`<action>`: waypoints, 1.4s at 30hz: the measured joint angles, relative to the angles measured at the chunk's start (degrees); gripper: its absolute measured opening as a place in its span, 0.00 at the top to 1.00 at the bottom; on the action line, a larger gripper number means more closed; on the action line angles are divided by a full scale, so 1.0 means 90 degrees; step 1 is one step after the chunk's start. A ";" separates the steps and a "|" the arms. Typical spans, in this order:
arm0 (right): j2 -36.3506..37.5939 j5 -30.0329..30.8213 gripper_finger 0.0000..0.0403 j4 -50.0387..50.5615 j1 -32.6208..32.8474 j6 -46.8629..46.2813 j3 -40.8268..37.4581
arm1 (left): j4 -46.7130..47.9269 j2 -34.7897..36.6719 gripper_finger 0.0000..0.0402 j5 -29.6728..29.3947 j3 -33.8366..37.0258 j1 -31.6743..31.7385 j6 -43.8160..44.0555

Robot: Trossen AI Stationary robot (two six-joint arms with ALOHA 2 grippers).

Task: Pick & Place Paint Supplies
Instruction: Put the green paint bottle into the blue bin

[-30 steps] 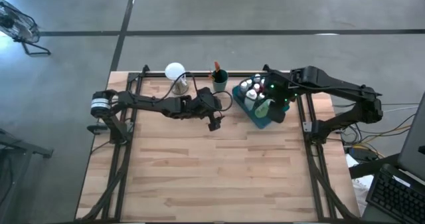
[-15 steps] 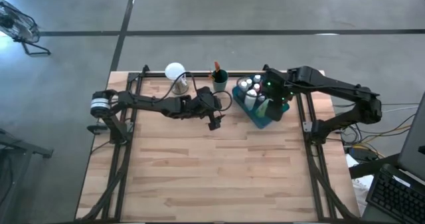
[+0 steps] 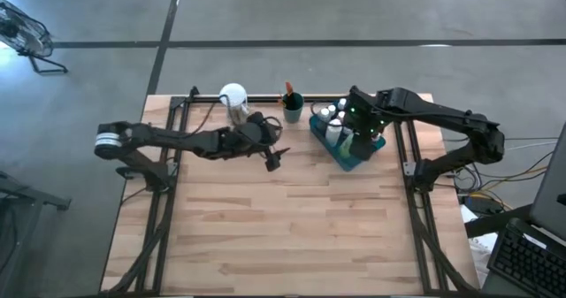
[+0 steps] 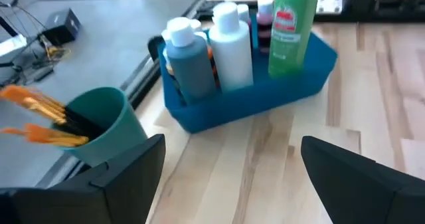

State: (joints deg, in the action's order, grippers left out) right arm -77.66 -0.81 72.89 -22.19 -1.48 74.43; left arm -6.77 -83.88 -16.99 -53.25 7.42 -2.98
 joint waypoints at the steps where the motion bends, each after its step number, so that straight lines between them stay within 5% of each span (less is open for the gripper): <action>1: -0.0033 -0.0023 0.71 0.0005 -0.0051 0.0022 0.0000 | -0.0039 0.0141 0.12 -0.0005 0.0106 0.0000 0.0012; 14: -0.0465 -0.0353 0.71 -0.0236 -0.0426 0.0443 0.0000 | -0.0322 0.1328 0.12 -0.0122 0.0954 0.0000 0.0074; 42: -0.0873 -0.0479 0.71 -0.0244 -0.0620 0.0715 0.0000 | -0.0242 0.1424 0.11 -0.0127 0.0964 0.0000 0.0072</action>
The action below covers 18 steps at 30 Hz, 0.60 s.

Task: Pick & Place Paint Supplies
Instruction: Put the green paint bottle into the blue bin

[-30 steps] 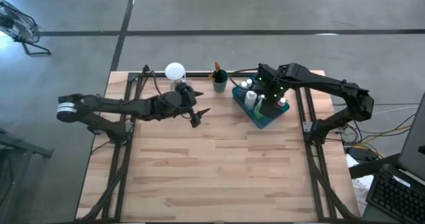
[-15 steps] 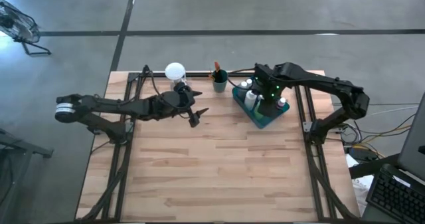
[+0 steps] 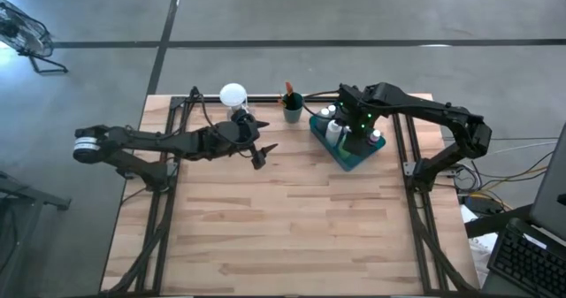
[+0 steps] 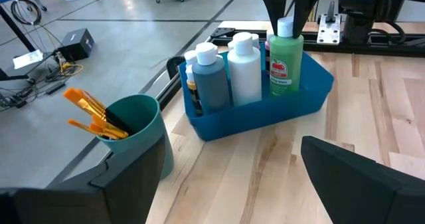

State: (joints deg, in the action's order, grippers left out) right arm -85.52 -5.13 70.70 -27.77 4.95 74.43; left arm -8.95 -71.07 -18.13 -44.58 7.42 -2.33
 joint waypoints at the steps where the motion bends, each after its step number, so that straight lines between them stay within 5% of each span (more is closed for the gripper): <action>1: 0.0000 0.0000 0.71 0.0002 0.0000 0.0001 0.0000 | 0.0000 0.0000 0.11 0.0000 0.0000 0.0000 0.0000; 11: 0.0000 0.0012 0.71 0.0002 0.0000 0.0006 0.0000 | 0.0000 0.0000 0.11 0.0000 0.0000 0.0000 0.0003; 18: 0.0008 0.0017 0.61 0.0000 0.0000 0.0012 0.0002 | 0.0000 0.0000 0.11 0.0000 0.0000 0.0000 0.0014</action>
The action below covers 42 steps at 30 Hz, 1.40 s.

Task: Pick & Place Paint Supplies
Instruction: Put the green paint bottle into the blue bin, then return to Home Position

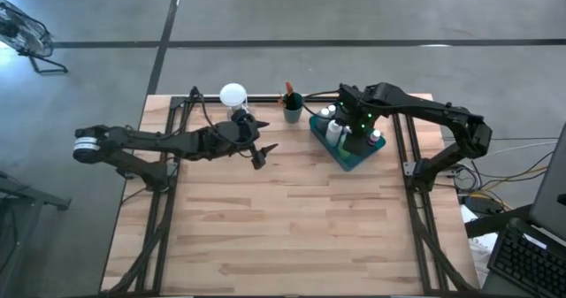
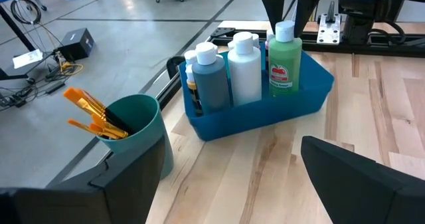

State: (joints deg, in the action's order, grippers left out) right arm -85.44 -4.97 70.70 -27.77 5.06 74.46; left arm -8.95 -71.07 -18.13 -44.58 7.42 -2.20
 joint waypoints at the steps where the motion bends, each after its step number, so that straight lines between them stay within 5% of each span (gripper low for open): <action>1: 0.0004 0.0000 0.61 0.0000 0.0000 -0.0002 0.0000 | 0.0000 -0.0001 0.11 0.0001 0.0000 0.0000 0.0001; 15: 0.0033 0.0000 0.63 0.0080 -0.0002 -0.0012 0.0000 | 0.0000 -0.0002 0.11 0.0002 0.0000 0.0000 0.0013; 27: 0.0128 0.0066 0.46 0.0333 -0.0005 -0.0045 0.0649 | 0.0002 -0.0002 0.11 0.0002 0.0000 0.0000 -0.0089; 42: 0.1897 0.0044 0.56 0.0229 0.0002 -0.0374 0.0996 | -0.0008 0.0017 0.11 0.0002 -0.0179 0.0000 -0.0502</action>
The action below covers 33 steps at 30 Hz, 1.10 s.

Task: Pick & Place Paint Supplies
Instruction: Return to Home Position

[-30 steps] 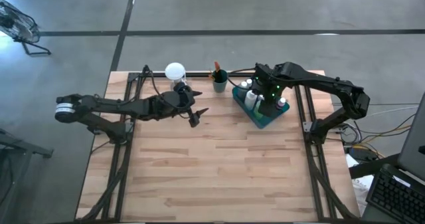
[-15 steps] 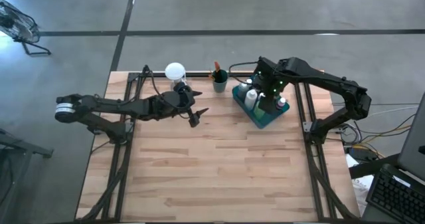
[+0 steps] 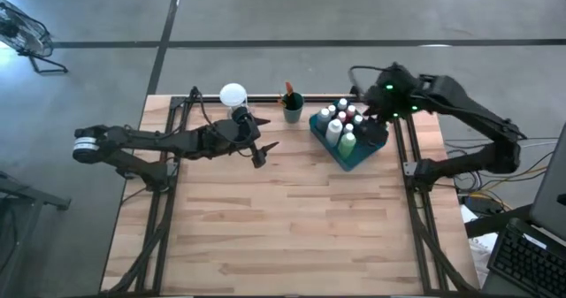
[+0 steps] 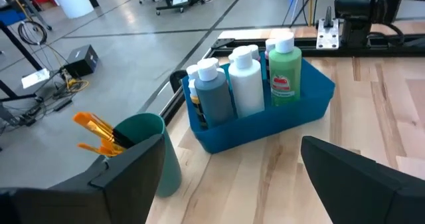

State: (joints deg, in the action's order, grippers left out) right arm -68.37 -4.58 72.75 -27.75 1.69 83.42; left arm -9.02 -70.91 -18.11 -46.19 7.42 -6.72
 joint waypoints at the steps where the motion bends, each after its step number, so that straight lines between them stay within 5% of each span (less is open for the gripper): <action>1: 0.0150 -0.0031 0.57 -0.0079 0.0005 0.0011 0.0000 | -0.0001 0.0000 0.11 0.0000 -0.0006 0.0000 0.0044; 19: 0.1561 -0.1082 0.85 -0.1449 0.0002 0.0384 -0.0166 | 0.0025 -0.0010 0.11 0.0002 0.0057 0.0000 0.0129; 24: 0.1737 -0.1910 0.92 -0.2352 0.0077 0.0276 -0.0749 | 0.0025 -0.0010 0.11 0.0002 0.0060 0.0000 0.0129; 33: 0.2081 -0.1946 0.98 -0.4085 0.0141 -0.0279 -0.2012 | 0.0027 -0.0015 0.11 0.0002 0.0065 0.0000 0.0129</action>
State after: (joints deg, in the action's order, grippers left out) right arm -49.63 -22.09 35.99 -26.48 -0.82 65.31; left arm -8.78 -71.05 -18.09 -45.60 7.42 -5.56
